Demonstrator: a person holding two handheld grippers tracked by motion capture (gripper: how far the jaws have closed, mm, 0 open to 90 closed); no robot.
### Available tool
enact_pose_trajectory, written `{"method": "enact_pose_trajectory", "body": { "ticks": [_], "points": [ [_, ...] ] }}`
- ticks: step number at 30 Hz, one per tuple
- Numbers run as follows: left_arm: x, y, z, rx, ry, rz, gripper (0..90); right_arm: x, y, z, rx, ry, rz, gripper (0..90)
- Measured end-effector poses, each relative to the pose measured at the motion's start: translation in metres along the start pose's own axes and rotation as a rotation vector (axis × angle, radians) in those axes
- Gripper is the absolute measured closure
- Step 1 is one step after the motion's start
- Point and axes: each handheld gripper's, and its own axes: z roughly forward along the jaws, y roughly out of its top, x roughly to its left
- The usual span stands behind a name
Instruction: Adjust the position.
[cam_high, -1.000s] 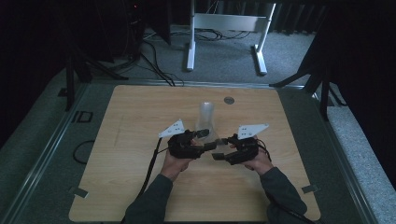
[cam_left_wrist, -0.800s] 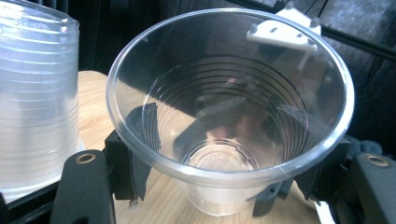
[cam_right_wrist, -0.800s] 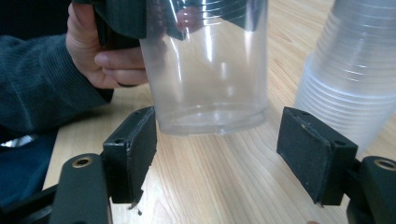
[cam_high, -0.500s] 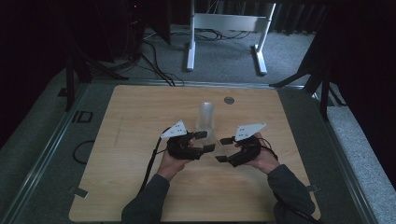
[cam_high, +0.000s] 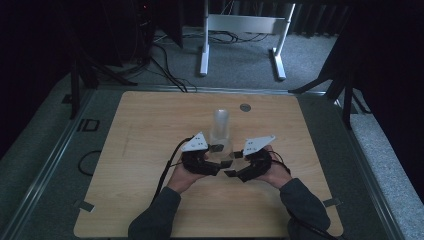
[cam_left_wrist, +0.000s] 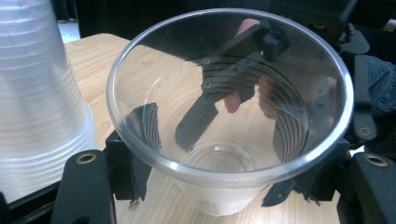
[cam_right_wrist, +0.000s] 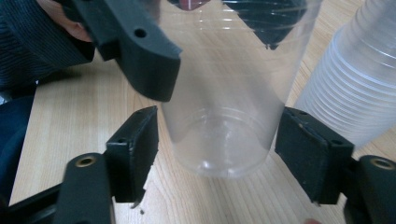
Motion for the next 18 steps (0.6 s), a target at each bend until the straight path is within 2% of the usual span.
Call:
{"method": "enact_pose_trajectory", "body": {
  "ticks": [6,10,18],
  "points": [
    [-0.0009,0.0002,0.0007,0.001,-0.008,0.000,31.6,0.0008,0.0006,0.0031,-0.023,0.004,-0.008,39.3],
    [-0.0011,0.0003,0.0013,-0.005,-0.014,-0.008,30.7,0.0009,-0.0013,0.0020,-0.036,0.007,-0.003,40.9],
    [-0.0016,0.0016,0.0012,-0.054,-0.027,-0.033,23.1,0.0008,-0.0053,0.0022,-0.083,0.020,0.021,41.2]
  ]
}}
